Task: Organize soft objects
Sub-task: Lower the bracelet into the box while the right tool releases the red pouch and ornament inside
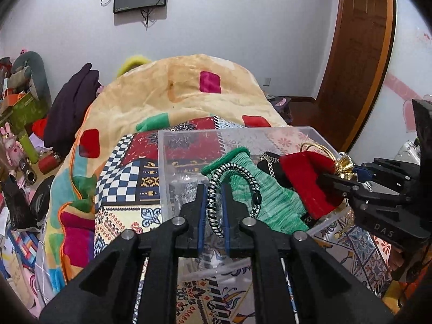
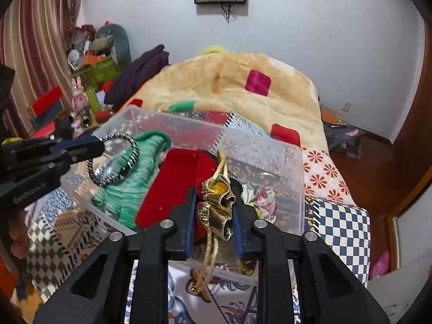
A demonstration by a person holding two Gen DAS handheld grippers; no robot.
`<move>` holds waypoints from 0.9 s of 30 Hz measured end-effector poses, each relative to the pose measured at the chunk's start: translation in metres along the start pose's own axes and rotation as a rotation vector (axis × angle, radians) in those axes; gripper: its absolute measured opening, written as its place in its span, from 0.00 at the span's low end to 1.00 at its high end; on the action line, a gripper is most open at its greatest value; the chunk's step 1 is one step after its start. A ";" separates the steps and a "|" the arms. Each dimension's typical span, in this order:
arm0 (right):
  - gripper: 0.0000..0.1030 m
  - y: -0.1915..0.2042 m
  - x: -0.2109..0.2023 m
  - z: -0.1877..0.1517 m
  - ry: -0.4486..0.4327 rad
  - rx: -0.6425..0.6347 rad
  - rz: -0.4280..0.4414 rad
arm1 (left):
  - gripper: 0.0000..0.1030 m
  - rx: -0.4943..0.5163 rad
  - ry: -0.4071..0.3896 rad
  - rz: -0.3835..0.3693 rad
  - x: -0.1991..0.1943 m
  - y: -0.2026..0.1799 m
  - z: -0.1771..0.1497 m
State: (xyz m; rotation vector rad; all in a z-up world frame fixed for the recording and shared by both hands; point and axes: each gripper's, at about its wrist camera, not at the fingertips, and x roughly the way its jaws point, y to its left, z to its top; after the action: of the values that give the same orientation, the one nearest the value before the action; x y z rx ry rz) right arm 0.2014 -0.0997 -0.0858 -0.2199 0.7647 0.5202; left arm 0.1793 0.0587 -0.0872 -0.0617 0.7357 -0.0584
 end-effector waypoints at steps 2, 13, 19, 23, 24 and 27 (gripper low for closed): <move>0.33 0.000 0.000 -0.001 0.012 -0.005 -0.012 | 0.19 0.001 0.000 -0.004 -0.004 0.000 -0.002; 0.58 -0.003 -0.052 0.003 -0.103 0.009 -0.003 | 0.34 0.007 -0.157 -0.018 -0.072 -0.014 0.003; 0.60 -0.004 -0.112 0.007 -0.248 0.034 0.020 | 0.53 0.033 -0.315 0.007 -0.128 -0.037 0.003; 0.73 -0.001 -0.151 0.004 -0.350 0.043 0.036 | 0.69 0.031 -0.397 0.021 -0.155 -0.048 -0.001; 0.75 0.000 -0.160 0.002 -0.377 0.044 0.037 | 0.70 0.029 -0.406 0.019 -0.159 -0.050 -0.003; 0.83 0.004 -0.177 -0.004 -0.422 0.041 0.051 | 0.81 0.028 -0.423 0.022 -0.166 -0.055 -0.006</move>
State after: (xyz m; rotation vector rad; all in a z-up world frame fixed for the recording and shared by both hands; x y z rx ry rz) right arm 0.0902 -0.1631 0.0368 -0.0483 0.3697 0.5746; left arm 0.0509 0.0164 0.0232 -0.0372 0.3131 -0.0333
